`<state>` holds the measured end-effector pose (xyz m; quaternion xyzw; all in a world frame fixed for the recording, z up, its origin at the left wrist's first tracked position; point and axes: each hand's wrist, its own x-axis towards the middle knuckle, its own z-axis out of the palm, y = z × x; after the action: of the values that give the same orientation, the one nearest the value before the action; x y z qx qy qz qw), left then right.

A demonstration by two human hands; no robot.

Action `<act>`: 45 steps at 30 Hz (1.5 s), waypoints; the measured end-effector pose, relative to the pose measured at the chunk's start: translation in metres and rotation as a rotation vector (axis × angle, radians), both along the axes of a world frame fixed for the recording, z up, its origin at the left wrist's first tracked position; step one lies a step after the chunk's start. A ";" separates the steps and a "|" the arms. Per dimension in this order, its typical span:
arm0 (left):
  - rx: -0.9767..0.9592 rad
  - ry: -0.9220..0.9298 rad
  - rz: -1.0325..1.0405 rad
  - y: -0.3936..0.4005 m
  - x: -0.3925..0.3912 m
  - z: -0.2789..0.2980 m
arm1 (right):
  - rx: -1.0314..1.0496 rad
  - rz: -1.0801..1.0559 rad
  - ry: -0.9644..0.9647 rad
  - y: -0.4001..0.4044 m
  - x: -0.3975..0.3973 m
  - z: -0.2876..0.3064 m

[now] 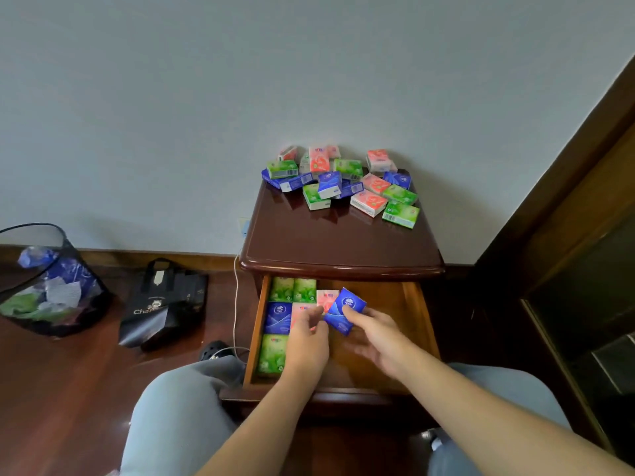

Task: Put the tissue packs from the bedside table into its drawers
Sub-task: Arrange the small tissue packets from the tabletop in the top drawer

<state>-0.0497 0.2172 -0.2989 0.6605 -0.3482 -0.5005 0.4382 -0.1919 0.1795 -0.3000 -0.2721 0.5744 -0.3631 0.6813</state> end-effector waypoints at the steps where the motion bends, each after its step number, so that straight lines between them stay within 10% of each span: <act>1: -0.001 -0.080 -0.041 0.001 0.002 -0.001 | 0.006 -0.046 0.051 -0.003 -0.006 -0.003; 14: 0.046 -1.077 -0.701 -0.011 0.033 -0.017 | -0.143 -0.057 0.869 -0.041 -0.017 -0.051; 45: -0.155 -1.298 -0.823 -0.044 0.016 -0.037 | -0.189 -0.027 0.810 -0.058 -0.004 -0.054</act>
<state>-0.0340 0.1732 -0.3363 0.6065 -0.7869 -0.1097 -0.0298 -0.1959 0.1215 -0.3541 -0.4468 0.7635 -0.2869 0.3675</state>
